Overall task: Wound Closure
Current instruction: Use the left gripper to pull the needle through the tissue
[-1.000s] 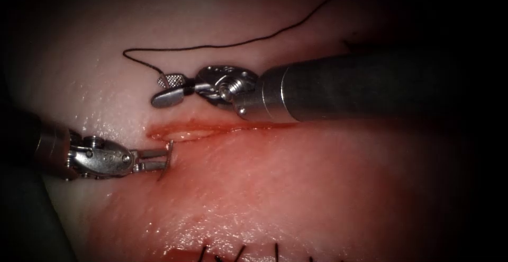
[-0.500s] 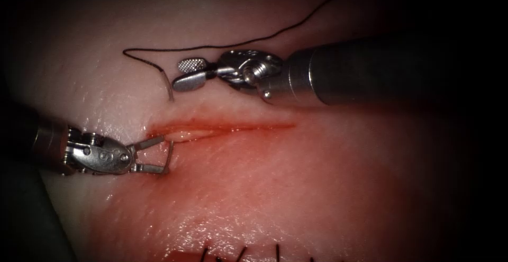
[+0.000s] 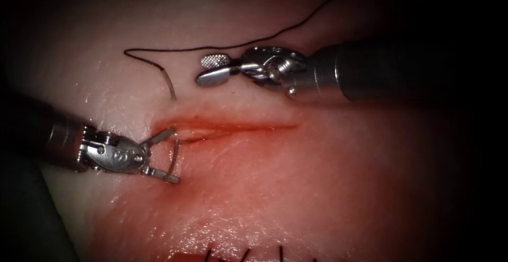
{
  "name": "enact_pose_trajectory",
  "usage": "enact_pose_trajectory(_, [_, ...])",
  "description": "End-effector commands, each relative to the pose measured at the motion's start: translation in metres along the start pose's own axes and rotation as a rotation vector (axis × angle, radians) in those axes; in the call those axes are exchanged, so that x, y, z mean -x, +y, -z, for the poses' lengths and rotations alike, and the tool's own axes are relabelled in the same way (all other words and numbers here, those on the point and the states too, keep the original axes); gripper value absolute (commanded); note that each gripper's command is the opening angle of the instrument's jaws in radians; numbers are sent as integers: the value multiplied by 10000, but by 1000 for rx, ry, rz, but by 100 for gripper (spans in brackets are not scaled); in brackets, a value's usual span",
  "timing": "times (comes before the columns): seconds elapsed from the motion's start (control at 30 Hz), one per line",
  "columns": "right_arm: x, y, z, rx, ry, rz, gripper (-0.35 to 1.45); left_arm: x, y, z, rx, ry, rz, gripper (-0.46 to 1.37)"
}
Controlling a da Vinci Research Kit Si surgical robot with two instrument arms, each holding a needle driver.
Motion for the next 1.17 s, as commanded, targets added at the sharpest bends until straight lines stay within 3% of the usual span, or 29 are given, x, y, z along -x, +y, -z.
enact_pose_trajectory(0.03, [1,0,-1,-2,2,2,94,-3,-3,0,-13,16,8,74])
enact_pose_trajectory(0.13, [3,0,-1,-2,2,4,94,-8,-7,1,-25,41,15,51])
enact_pose_trajectory(0.23, [5,0,-2,-1,2,5,93,-9,-12,4,-28,57,31,-23])
enact_pose_trajectory(0.27, [5,0,-2,-1,2,5,94,-10,-13,5,-29,59,38,-35])
enact_pose_trajectory(0.47, [7,0,-2,-2,4,6,93,-10,-16,7,-23,66,92,-35])
enact_pose_trajectory(1.17, [11,-3,-5,-1,5,8,92,-10,-16,7,-18,70,98,-35])
